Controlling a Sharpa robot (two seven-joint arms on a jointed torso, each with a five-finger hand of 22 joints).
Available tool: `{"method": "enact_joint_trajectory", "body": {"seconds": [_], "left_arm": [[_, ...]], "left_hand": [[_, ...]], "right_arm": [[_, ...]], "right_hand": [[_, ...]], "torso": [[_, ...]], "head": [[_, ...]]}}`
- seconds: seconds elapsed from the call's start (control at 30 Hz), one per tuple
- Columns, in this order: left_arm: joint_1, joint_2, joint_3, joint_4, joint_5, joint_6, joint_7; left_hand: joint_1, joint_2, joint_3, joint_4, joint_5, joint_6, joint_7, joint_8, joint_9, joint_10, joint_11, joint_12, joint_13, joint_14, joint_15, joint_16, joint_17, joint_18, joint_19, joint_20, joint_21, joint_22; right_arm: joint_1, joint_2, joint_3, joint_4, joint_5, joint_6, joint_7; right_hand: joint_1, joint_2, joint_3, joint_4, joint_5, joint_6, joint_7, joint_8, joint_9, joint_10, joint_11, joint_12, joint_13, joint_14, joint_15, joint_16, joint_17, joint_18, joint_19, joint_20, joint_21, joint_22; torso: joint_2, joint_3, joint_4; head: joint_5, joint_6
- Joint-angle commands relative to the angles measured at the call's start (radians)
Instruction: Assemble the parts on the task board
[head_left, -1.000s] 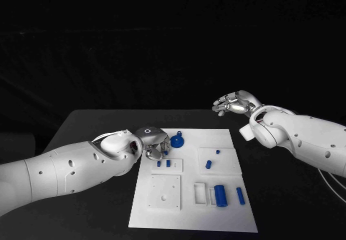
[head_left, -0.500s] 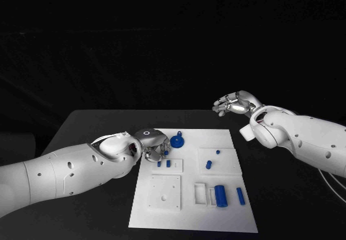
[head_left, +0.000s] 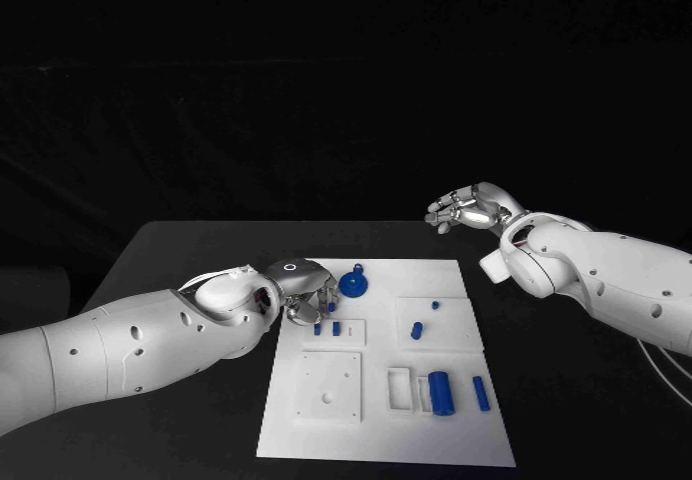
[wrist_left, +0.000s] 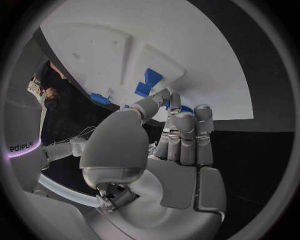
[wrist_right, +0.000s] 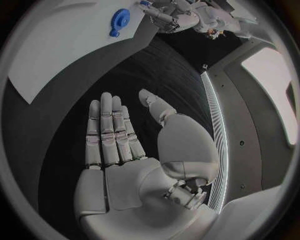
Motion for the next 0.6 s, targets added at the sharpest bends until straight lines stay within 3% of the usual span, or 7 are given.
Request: {"method": "enact_joint_trajectory", "body": {"seconds": [0.03, 0.47, 0.6], "left_arm": [[0.000, -0.004, 0.003, 0.001, 0.007, -0.020, -0.003], [0.000, -0.012, 0.007, -0.003, 0.023, -0.025, -0.003], [0.000, -0.014, 0.013, -0.003, 0.024, -0.029, -0.004]], "left_hand": [[0.004, -0.009, 0.001, 0.002, -0.007, -0.010, 0.001, -0.003, -0.002, 0.000, 0.003, -0.004, 0.001, -0.001, 0.000, -0.006, -0.002, 0.028, 0.001, -0.030, -0.005, 0.008], [0.011, -0.014, 0.002, 0.001, -0.006, -0.016, -0.001, -0.004, -0.003, 0.001, 0.003, -0.005, 0.003, 0.000, 0.000, -0.007, -0.002, 0.028, 0.003, -0.030, -0.005, 0.008], [0.013, -0.016, 0.002, 0.001, -0.006, -0.019, -0.002, -0.005, -0.004, 0.001, 0.003, -0.005, 0.004, 0.000, 0.000, -0.007, -0.002, 0.028, 0.003, -0.030, -0.005, 0.008]], "right_arm": [[0.000, -0.002, 0.000, 0.002, -0.008, 0.012, 0.007], [0.000, -0.009, 0.000, 0.006, -0.066, 0.018, 0.004], [0.000, -0.011, 0.000, 0.006, -0.103, 0.025, -0.002]], "right_hand": [[0.002, 0.002, -0.001, 0.000, -0.003, 0.002, 0.001, 0.004, -0.001, -0.001, 0.004, -0.008, -0.002, 0.002, 0.003, -0.007, 0.002, 0.006, 0.000, 0.002, -0.004, 0.001], [0.008, 0.002, -0.001, 0.000, -0.008, 0.002, 0.001, 0.006, -0.004, -0.010, 0.010, -0.018, -0.006, 0.011, 0.000, -0.005, 0.008, 0.006, 0.009, 0.000, -0.004, 0.004], [0.010, 0.002, -0.001, 0.000, -0.009, 0.002, 0.001, 0.006, -0.004, -0.010, 0.011, -0.020, -0.007, 0.017, -0.002, -0.003, 0.011, 0.006, 0.015, -0.001, -0.003, 0.004]], "torso": [[0.000, 0.0002, -0.0004], [0.000, 0.0002, 0.0005], [0.000, 0.0002, 0.0006]], "head": [[0.000, 0.002], [-0.001, 0.006], [-0.002, 0.007]]}}
